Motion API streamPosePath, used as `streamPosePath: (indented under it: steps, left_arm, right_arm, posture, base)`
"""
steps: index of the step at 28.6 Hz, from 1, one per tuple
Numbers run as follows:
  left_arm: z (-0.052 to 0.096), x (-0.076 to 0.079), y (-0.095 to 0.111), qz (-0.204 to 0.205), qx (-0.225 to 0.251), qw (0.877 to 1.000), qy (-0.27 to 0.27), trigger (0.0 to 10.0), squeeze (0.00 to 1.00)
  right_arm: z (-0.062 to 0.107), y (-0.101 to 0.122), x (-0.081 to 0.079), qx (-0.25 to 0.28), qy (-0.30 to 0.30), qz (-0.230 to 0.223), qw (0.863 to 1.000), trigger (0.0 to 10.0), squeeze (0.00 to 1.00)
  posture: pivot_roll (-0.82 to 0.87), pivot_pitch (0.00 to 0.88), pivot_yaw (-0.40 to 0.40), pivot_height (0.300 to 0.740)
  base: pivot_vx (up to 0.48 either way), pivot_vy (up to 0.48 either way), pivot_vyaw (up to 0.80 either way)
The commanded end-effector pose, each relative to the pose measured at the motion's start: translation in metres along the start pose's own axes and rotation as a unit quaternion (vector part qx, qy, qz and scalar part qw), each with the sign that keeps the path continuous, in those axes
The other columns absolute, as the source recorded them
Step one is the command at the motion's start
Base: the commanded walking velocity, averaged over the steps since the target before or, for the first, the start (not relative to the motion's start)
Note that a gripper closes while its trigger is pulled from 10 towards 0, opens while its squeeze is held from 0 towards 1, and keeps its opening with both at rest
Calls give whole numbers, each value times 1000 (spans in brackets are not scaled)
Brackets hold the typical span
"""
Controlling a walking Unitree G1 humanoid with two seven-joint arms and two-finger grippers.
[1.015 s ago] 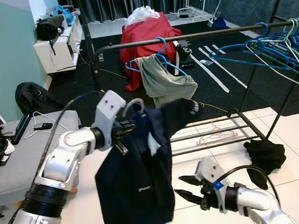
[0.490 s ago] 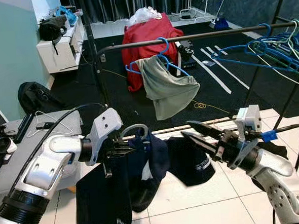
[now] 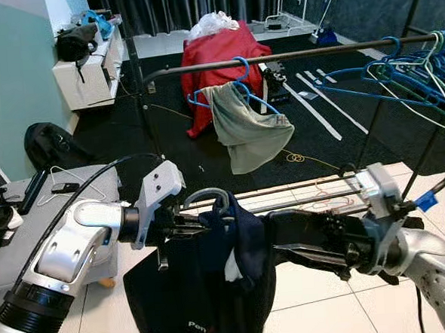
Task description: Hang hanger
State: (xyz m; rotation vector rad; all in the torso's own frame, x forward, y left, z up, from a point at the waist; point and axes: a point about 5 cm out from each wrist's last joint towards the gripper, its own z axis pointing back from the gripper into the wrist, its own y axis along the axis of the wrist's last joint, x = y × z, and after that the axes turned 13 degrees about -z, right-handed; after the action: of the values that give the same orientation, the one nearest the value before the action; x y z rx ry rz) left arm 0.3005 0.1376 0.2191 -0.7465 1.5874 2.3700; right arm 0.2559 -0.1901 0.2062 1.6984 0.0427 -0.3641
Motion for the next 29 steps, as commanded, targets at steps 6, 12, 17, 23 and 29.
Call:
streamPosePath:
  steps: [6, 12, 17, 23, 29]
  left_arm:
    - [-2, 8, 8, -20, 14, 999, -30, 0, 0]
    - [-5, 10, 11, -23, 17, 999, -39, 0, 0]
    - [-10, 16, 20, -40, 23, 997, -67, 0, 0]
    - [-14, 17, 25, -48, 27, 995, -80, 0, 0]
    - [-15, 19, 26, -51, 25, 995, -86, 0, 0]
  right_arm:
    - [1, 12, 3, -3, 4, 12, 1000, 10000, 0]
    - [-1, 8, 4, -35, 17, 9, 999, 10000, 0]
    - [-3, -1, 7, -126, 49, -2, 991, 10000, 0]
    - [-1, 0, 13, -171, 48, 13, 984, 4824, 0]
    - [-2, 6, 19, -184, 42, 39, 981, 0, 0]
  posture:
    - [-110, 50, 19, 740]
    - [-109, 58, 13, 740]
    - [-114, 75, 8, 740]
    - [-114, 81, 0, 740]
    - [-114, 85, -4, 740]
  base:
    - [0, 0, 0]
    - [0, 0, 0]
    - [0, 0, 0]
    - [0, 0, 0]
    - [0, 0, 0]
